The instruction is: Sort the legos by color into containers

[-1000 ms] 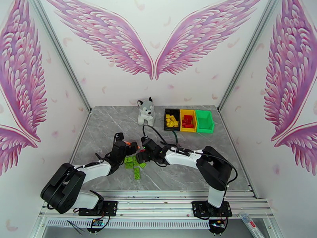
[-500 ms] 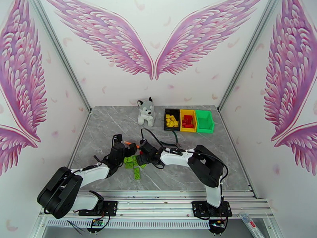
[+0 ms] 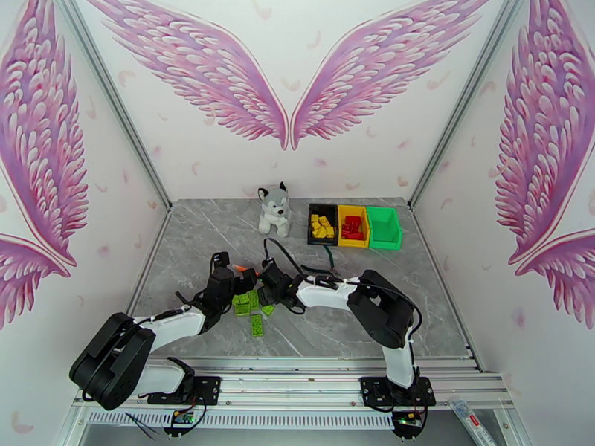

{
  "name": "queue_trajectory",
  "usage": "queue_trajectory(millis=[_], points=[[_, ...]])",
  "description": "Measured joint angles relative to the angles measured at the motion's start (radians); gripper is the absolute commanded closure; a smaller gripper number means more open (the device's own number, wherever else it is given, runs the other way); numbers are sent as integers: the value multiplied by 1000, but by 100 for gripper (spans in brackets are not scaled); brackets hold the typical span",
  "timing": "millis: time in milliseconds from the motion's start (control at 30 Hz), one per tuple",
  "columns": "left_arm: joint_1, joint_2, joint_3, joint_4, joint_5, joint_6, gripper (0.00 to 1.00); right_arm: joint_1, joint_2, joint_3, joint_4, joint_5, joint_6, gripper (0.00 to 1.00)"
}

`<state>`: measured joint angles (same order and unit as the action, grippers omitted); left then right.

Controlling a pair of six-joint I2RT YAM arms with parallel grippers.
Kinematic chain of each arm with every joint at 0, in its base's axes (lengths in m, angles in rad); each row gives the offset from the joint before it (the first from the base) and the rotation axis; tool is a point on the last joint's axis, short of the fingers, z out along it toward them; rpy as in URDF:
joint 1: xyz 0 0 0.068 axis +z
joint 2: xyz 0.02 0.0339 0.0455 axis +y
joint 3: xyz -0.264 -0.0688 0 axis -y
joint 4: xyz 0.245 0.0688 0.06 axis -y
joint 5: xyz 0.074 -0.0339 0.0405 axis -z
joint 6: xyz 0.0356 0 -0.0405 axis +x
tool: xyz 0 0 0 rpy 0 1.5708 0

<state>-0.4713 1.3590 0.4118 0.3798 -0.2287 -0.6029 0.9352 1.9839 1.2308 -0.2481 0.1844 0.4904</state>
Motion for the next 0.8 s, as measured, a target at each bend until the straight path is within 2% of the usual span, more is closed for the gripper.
queue_trajectory(millis=[133,333,467,667,800], points=[[-13,16,8,4,7,2,1,-14,-42,-42,0,0,4,36],[-114,126,101,39,30,16,1,-84,-195,-140,1,3,5,38],[-164,205,167,84,62,24,1,-154,-283,-212,11,-3,11,39],[-224,313,264,106,101,39,1,-242,-335,-294,13,-16,15,41],[-264,369,344,108,166,64,1,-352,-376,-343,66,-61,35,41]])
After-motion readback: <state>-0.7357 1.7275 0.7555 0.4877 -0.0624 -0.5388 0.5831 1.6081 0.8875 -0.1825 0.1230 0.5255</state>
